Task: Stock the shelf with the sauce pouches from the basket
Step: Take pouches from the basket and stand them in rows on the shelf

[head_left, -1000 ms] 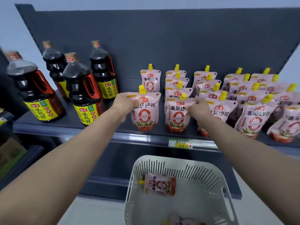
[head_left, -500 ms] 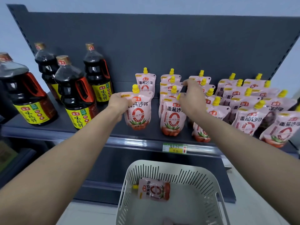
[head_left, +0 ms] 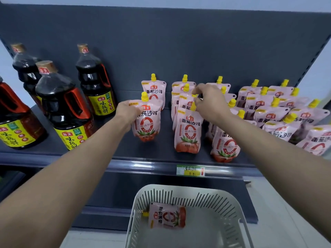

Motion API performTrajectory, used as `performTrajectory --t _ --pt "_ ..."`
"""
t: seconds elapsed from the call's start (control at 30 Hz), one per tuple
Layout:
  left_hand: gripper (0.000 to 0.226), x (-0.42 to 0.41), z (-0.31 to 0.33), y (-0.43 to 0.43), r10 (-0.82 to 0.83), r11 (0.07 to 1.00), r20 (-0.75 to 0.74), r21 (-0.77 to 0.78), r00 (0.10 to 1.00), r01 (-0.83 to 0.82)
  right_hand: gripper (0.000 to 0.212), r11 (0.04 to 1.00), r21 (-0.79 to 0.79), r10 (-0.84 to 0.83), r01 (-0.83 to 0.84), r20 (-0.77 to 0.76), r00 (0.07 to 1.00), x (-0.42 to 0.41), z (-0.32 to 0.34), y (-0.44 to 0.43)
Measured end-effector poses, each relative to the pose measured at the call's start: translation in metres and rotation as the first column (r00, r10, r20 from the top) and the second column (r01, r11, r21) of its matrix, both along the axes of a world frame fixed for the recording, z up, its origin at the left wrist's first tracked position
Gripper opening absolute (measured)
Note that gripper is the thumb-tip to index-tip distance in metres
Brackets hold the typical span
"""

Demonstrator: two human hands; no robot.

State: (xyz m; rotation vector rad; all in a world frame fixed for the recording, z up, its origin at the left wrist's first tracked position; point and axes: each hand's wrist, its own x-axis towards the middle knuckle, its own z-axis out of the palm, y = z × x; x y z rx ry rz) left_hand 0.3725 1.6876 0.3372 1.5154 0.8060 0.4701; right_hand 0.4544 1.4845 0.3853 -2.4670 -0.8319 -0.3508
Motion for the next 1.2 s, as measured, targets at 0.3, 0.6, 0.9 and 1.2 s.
performTrajectory --t 0.3,0.6,0.9,1.2 --pt "0.029 0.032 0.003 0.023 -0.025 1.0 0.0 0.003 1.0 0.025 0.027 0.994 -0.106 0.021 -0.016 0.049 0.999 0.004 0.0 0.021" --pt "0.028 0.068 -0.02 0.055 -0.108 0.994 0.041 -0.008 0.993 0.108 0.027 0.984 -0.179 0.028 -0.018 0.056 0.998 0.008 -0.015 0.035" --pt "0.024 0.095 -0.029 0.074 -0.205 0.978 0.078 -0.03 0.976 0.208 0.021 0.984 -0.18 0.011 -0.003 0.042 0.999 0.013 -0.03 0.038" --pt "0.035 0.095 -0.026 0.079 -0.317 0.947 0.042 -0.05 0.948 0.319 0.024 0.977 -0.21 -0.041 0.04 -0.003 0.999 0.014 -0.037 0.034"
